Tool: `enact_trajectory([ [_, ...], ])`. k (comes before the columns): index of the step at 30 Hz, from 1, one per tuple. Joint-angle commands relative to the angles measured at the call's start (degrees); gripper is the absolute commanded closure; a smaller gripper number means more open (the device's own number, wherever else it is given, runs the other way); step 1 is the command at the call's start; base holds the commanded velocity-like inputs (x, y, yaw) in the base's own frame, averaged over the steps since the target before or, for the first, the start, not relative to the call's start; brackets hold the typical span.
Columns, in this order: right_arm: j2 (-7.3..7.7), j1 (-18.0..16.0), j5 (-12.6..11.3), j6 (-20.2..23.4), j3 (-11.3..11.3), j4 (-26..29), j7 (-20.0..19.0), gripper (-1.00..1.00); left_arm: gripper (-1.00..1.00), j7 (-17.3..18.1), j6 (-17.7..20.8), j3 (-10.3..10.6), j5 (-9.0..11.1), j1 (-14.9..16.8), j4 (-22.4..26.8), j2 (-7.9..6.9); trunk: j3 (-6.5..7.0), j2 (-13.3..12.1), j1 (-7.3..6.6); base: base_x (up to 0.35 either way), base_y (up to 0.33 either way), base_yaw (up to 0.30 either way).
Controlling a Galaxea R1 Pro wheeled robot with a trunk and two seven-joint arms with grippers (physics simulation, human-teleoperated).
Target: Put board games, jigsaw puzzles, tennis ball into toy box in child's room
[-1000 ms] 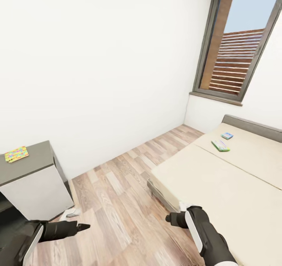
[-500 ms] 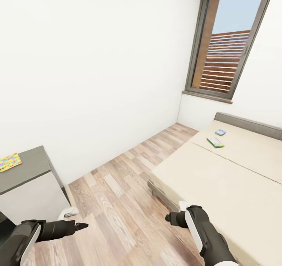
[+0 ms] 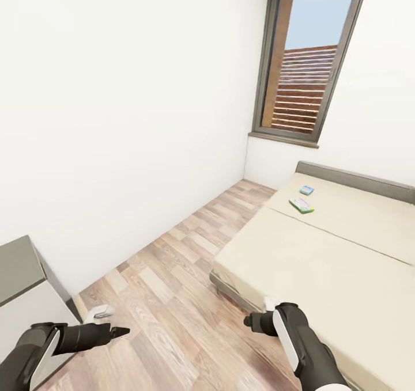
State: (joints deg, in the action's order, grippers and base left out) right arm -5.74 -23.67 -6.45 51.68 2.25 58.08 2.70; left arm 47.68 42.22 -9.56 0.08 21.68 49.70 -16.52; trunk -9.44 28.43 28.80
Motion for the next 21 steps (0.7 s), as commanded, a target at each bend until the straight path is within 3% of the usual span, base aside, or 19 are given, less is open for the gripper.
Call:
enact_trajectory([
  [1,-0.03,-0.1,-0.5,0.2,0.2,0.0,0.3,-1.00,-1.00,0.2,0.4,-0.1,0.0,0.0,0.0,0.00,-0.13,0.1,0.06,0.282,0.143,-0.276],
  [17,0.47,-0.1,-0.6,0.2,0.4,-0.1,0.2,-1.00,-1.00,0.2,0.4,-0.1,-0.1,0.0,0.0,-0.08,-0.27,0.1,0.06,0.275,0.166,-0.277],
  [21,0.76,-0.1,-0.6,0.0,1.4,0.0,-1.1,-1.00,-1.00,0.2,0.3,-0.2,0.0,0.0,0.1,-0.55,-0.27,0.1,0.06,0.236,0.180,-0.277],
])
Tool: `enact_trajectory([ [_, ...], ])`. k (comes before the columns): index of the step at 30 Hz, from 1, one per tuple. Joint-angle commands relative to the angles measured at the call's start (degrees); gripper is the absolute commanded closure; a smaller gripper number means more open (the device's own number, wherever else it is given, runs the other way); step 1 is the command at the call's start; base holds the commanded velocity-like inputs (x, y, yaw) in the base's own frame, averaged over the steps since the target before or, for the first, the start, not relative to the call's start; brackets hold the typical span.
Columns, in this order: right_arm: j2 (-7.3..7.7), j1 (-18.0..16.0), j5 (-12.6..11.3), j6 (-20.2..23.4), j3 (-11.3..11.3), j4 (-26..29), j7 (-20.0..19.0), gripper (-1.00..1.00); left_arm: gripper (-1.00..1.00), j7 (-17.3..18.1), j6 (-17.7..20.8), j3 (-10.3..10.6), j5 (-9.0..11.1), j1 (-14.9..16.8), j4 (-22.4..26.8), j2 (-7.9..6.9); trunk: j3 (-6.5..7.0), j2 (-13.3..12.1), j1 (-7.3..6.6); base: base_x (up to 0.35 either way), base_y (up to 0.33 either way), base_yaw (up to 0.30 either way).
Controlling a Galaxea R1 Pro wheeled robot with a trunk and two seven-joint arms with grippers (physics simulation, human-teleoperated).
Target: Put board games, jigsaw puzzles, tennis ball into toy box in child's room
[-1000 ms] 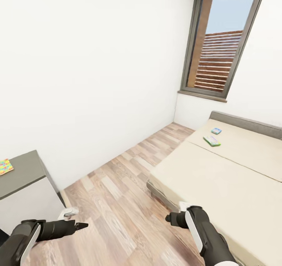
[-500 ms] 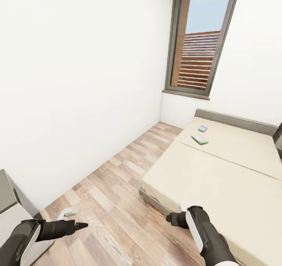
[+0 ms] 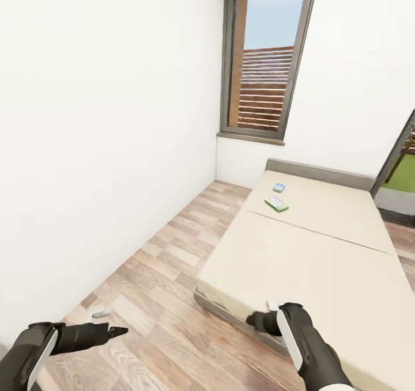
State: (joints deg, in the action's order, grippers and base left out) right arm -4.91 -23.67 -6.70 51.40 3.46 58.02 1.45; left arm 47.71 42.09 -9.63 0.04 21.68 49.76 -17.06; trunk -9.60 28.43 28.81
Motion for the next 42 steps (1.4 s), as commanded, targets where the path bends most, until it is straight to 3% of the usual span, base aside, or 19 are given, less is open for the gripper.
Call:
enact_trajectory([
  [1,0.04,-0.1,-0.4,0.2,1.0,0.1,-1.2,-1.00,-1.00,0.3,0.4,-0.1,0.1,0.0,0.3,-0.43,-0.11,0.1,0.05,0.205,0.143,-0.277],
  [5,0.24,-0.1,-0.2,0.0,5.8,0.2,-10.9,-1.00,-1.00,0.6,0.4,-0.5,0.1,0.0,1.2,-1.43,-0.11,0.1,0.05,0.172,0.119,-0.277],
  [9,1.39,-0.1,0.0,0.0,8.3,0.3,-19.6,-1.00,-1.00,1.7,0.3,-2.2,0.1,0.0,1.5,-1.75,-0.11,0.1,0.05,0.133,0.109,-0.277],
  [11,2.32,-0.1,-0.1,-0.1,8.7,0.2,-21.5,-1.00,-1.00,2.1,0.3,-2.6,0.1,0.0,1.5,-1.80,-0.11,0.1,0.05,0.108,0.150,-0.277],
  [17,2.99,-0.1,-0.2,-0.1,9.0,0.0,-22.7,-1.00,-1.00,2.3,0.3,-2.9,0.1,0.0,1.6,-1.83,-0.11,0.1,0.05,0.102,0.234,-0.277],
  [42,3.07,-0.1,-0.2,-1.2,9.0,-0.3,-22.6,-1.00,-1.00,2.3,0.3,-2.9,0.0,0.0,1.6,-1.83,-0.11,0.1,0.05,0.099,0.274,-0.277],
])
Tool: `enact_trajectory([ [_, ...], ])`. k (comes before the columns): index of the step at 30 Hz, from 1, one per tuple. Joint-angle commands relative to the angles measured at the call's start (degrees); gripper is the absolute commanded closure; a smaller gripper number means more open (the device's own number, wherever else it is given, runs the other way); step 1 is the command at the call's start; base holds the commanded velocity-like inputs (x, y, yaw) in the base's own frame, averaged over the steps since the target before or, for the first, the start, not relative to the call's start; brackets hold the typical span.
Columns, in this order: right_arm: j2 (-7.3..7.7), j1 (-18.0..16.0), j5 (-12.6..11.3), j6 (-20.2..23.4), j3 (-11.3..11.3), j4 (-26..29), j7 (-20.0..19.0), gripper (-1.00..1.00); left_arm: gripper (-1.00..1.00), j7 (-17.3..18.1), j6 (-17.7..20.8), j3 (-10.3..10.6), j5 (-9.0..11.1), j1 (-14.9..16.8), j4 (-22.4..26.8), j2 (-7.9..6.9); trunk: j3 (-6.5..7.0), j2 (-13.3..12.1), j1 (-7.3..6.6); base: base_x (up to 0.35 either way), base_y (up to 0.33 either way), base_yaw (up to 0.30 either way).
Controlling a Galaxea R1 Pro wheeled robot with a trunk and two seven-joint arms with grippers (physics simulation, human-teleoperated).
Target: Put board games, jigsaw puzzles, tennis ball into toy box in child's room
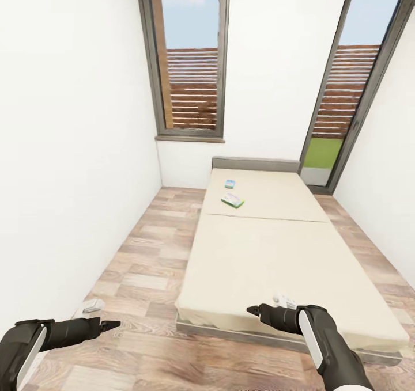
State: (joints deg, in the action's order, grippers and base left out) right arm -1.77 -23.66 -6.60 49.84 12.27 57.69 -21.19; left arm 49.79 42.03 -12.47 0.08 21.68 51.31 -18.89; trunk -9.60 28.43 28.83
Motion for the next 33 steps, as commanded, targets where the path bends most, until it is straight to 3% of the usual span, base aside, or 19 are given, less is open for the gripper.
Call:
enact_trajectory([
  [1,-0.08,-0.1,-0.3,0.4,0.2,0.0,0.0,-1.00,-1.00,0.2,0.4,-0.1,0.0,0.0,0.0,0.00,-0.11,0.1,0.03,0.046,0.289,-0.277],
  [14,-0.08,-0.1,-0.3,-2.1,0.4,-3.5,0.0,-1.00,-1.00,0.2,0.3,-0.1,0.0,0.0,0.0,0.05,-0.11,0.1,0.03,0.164,0.257,-0.277],
  [22,-0.03,-0.1,-0.2,-2.3,0.4,-3.8,0.0,-1.00,-1.00,0.2,0.3,-0.1,0.0,0.0,0.0,0.05,-0.11,0.1,0.03,0.238,0.201,-0.277],
  [33,-0.04,-0.1,-0.2,-2.3,0.4,-3.8,0.1,-1.00,-1.00,0.2,0.3,-0.1,0.0,0.0,0.0,0.03,-0.11,0.1,0.03,0.090,0.250,-0.277],
])
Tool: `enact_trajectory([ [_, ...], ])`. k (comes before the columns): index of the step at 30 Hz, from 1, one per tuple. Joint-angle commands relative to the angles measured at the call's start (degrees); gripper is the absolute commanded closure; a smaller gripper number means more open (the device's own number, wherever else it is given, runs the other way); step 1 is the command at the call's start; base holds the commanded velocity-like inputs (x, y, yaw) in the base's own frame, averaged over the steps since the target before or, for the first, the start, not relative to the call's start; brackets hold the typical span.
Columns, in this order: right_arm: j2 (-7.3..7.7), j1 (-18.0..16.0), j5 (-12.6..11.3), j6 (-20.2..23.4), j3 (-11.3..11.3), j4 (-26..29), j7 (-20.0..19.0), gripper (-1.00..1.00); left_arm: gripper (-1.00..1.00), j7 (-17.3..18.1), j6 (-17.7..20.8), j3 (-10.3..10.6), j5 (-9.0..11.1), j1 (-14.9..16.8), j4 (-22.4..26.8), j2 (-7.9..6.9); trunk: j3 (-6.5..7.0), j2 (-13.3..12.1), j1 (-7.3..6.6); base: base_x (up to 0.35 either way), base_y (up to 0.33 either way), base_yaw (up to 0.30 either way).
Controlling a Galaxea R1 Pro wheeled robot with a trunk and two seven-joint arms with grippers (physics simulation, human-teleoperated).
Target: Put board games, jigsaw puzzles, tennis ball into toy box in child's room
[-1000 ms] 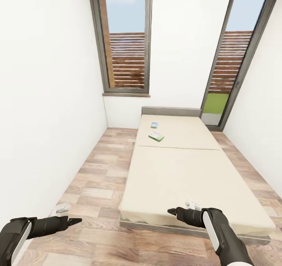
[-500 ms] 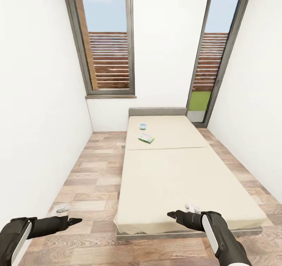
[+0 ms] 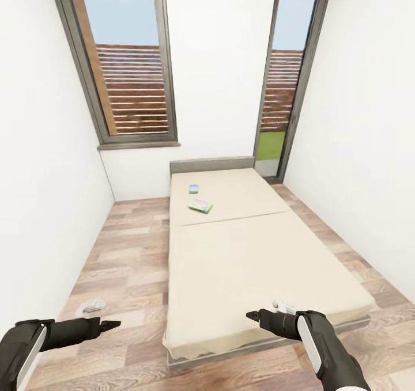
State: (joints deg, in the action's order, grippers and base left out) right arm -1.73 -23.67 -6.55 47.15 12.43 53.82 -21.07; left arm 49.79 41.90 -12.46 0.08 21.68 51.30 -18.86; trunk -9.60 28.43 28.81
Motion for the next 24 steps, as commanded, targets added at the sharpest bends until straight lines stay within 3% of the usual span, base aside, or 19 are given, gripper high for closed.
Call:
enact_trajectory([
  [1,-0.07,-0.1,-0.3,0.4,0.2,0.0,0.0,-1.00,-1.00,0.2,0.4,-0.1,0.0,0.0,0.0,-0.01,-0.11,0.1,0.05,0.177,0.187,-0.277],
  [24,-0.08,-0.1,-0.3,0.3,0.2,0.0,0.1,-1.00,-1.00,0.2,0.4,-0.1,0.0,0.0,0.0,0.00,-0.11,0.1,0.05,0.066,0.159,-0.277],
])
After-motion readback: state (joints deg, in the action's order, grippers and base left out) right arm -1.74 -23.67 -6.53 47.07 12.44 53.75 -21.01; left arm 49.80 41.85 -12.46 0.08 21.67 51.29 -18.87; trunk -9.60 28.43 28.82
